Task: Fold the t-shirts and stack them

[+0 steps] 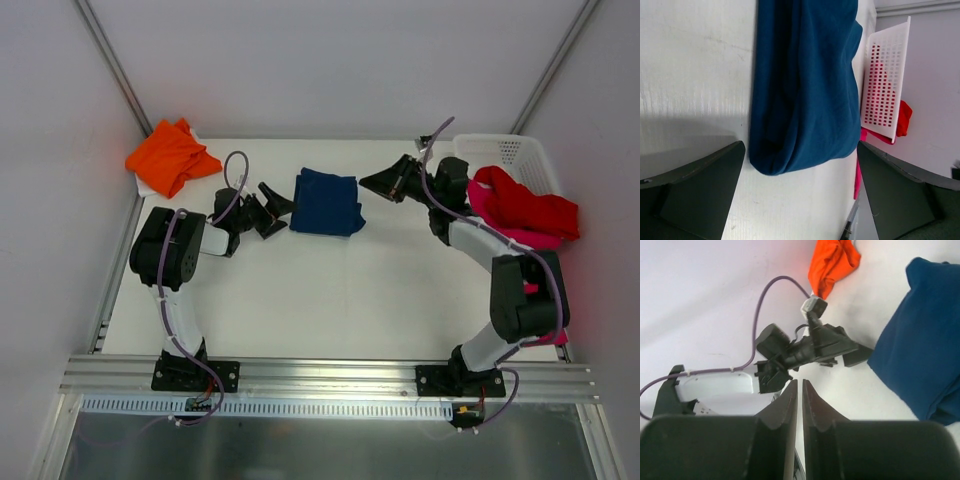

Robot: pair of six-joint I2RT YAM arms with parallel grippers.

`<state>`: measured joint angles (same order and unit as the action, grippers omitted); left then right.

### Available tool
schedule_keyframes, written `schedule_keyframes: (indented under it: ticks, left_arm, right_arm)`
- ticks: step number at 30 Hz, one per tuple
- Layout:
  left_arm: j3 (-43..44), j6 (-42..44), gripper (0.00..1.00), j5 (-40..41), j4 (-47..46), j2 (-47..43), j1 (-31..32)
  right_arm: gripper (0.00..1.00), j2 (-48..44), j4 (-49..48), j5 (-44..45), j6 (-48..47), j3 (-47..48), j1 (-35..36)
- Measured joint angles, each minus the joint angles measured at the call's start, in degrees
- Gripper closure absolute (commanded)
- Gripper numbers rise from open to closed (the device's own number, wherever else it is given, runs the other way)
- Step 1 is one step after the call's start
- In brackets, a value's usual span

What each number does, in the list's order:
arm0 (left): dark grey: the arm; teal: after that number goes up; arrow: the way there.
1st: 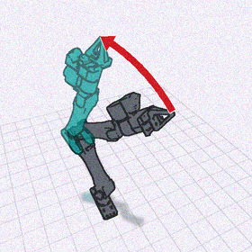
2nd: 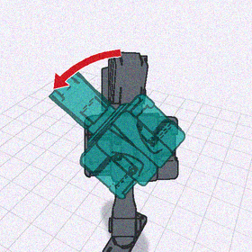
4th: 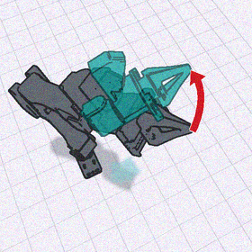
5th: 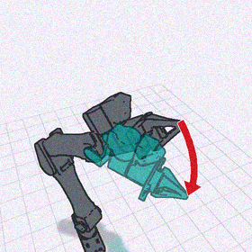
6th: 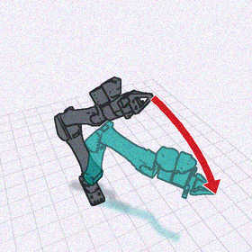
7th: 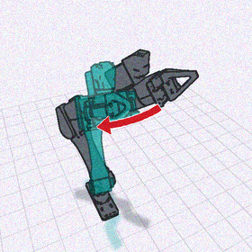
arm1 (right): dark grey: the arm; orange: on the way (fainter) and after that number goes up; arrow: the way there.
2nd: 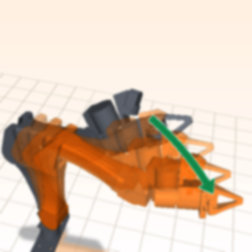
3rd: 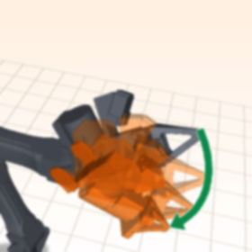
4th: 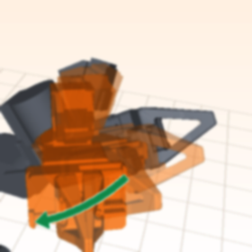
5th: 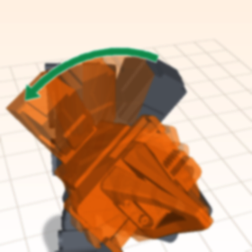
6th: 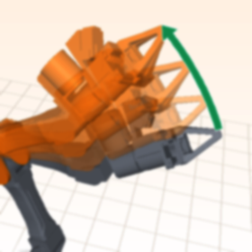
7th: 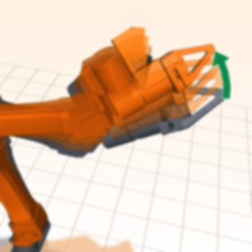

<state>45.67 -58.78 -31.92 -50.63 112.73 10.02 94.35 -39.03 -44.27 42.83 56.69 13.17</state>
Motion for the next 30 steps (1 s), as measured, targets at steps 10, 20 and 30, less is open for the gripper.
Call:
schedule_keyframes:
  ticks: [10,20,30]
  left_arm:
    - [16.2,14.49,0.01,13.62,28.76,-0.63,1.36]
    - [25.29,19.28,0.01,17.66,38.21,2.86,2.51]
    - [39.15,18.29,0.22,16.35,37.46,13.4,10.08]
  right_arm:
    - [0.86,-21.33,7.32,1.75,-3.61,-10.47,-1.7]
    - [0.85,-30.49,17.64,3.17,-9.84,-10.56,-2.58]
    - [0.85,-31.34,20.87,2.91,-12.11,-13.77,-7.89]
